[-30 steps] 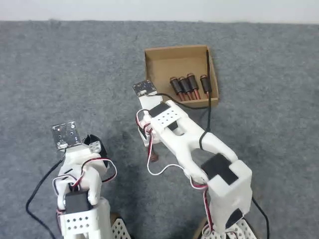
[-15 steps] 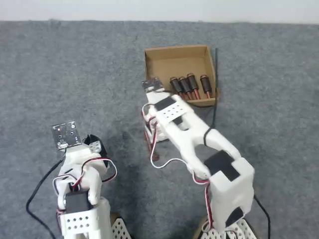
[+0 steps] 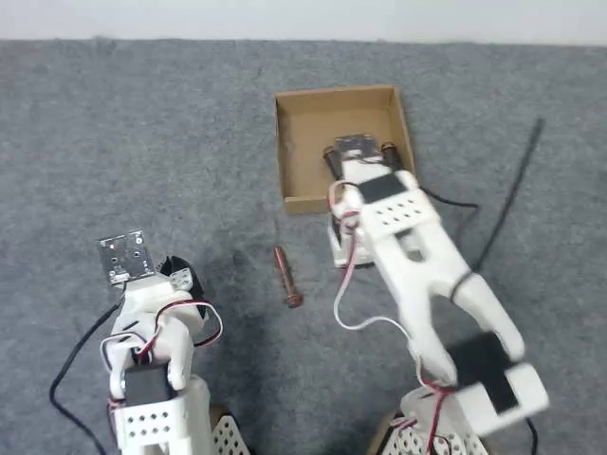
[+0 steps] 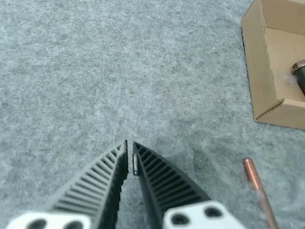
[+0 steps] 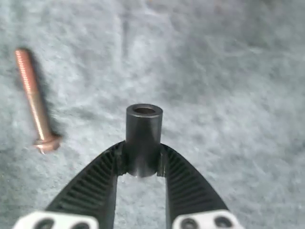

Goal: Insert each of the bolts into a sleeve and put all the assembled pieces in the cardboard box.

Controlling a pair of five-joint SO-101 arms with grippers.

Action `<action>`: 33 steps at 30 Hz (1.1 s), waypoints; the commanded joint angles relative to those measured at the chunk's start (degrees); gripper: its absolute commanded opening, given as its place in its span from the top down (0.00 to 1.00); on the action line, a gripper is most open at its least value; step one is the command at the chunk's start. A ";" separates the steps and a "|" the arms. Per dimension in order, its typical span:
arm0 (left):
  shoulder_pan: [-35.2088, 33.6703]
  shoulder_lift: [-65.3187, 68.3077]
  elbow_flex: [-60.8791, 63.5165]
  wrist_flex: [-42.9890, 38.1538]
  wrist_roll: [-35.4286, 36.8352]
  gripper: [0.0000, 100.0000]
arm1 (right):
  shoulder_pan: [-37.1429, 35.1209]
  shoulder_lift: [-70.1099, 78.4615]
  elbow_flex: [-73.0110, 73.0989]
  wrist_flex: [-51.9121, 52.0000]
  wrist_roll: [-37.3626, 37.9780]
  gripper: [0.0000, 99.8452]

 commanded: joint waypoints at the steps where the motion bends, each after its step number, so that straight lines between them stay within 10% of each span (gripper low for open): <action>1: -0.18 -0.79 -0.75 -0.62 -0.97 0.99 | 4.00 -9.54 4.48 -1.89 -0.18 0.99; 22: 0.09 -0.79 -0.75 1.05 -0.97 0.99 | 34.59 -29.67 41.76 -19.74 14.33 0.99; 33: 5.54 -0.70 -6.55 6.77 -7.56 0.99 | 36.53 -31.69 43.96 -21.93 14.33 0.99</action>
